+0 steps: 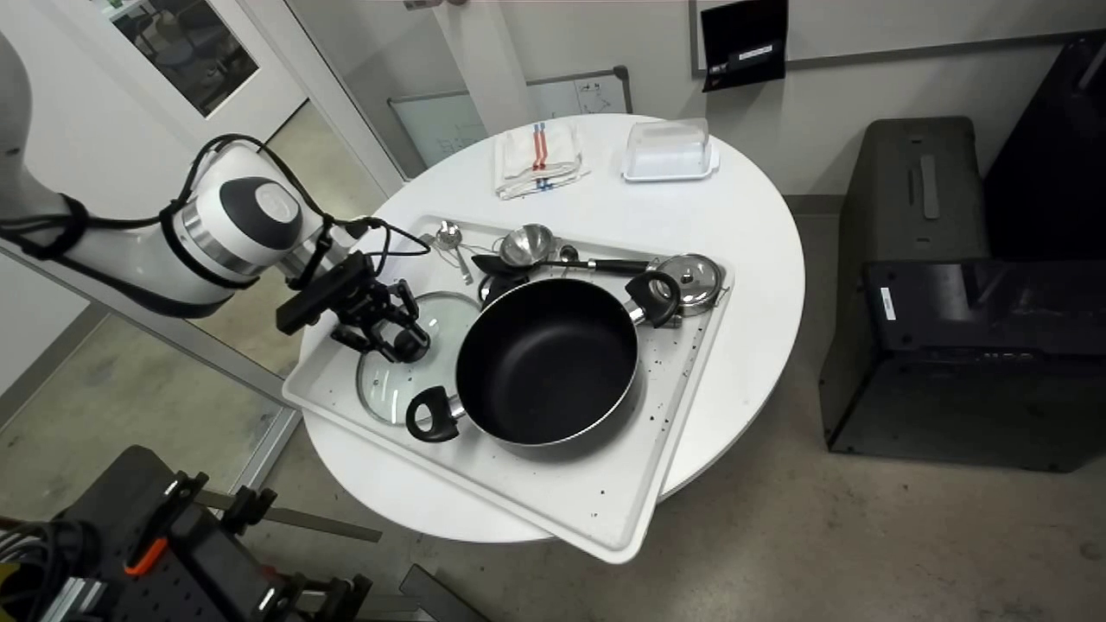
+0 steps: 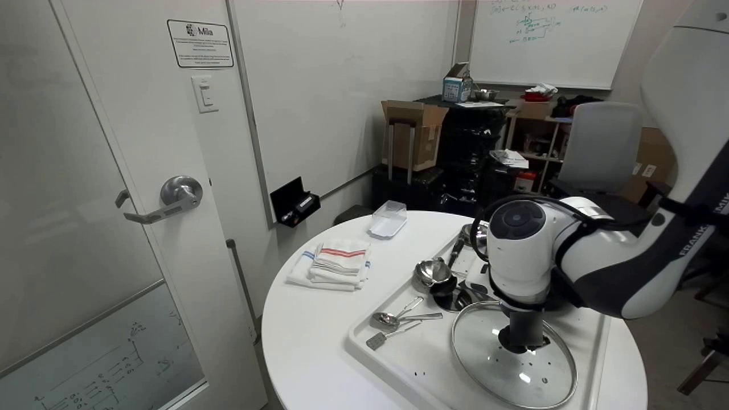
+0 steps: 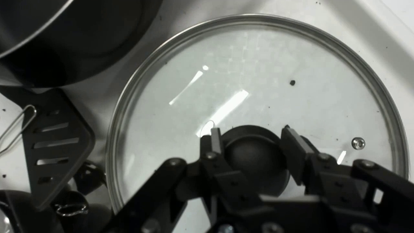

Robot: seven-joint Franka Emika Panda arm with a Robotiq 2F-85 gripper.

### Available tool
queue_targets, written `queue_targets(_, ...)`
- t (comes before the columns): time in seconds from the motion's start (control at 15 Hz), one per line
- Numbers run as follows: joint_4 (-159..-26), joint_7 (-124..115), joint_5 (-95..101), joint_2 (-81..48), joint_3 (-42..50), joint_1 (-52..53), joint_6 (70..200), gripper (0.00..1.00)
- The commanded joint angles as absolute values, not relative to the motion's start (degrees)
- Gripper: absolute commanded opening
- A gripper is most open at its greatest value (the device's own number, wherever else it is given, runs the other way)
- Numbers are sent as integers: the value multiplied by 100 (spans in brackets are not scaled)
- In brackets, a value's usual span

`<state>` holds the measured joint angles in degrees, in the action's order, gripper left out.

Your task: Move the pot's lid to the tray

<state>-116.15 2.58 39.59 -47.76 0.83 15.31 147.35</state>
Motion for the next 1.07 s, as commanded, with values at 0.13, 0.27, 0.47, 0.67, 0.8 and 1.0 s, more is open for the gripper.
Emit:
queue_targets(0.13, -11395, 360, 3978, -4924, 124, 1547, 14577, 23)
queue_targets(0.27, -11450, 371, 3972, -4878, 118, 1531, 14549, 69)
queue_targets(0.47, -11586, 400, 3989, -4763, 131, 1496, 14497, 88)
queue_targets(0.67, -11893, 524, 4016, -4484, 116, 1408, 14415, 100)
queue_targets(0.8, -12155, 636, 4038, -4236, 92, 1325, 14405, 100)
queue_targets(1.0, -12581, 914, 3997, -3750, 1, 1159, 14390, 100)
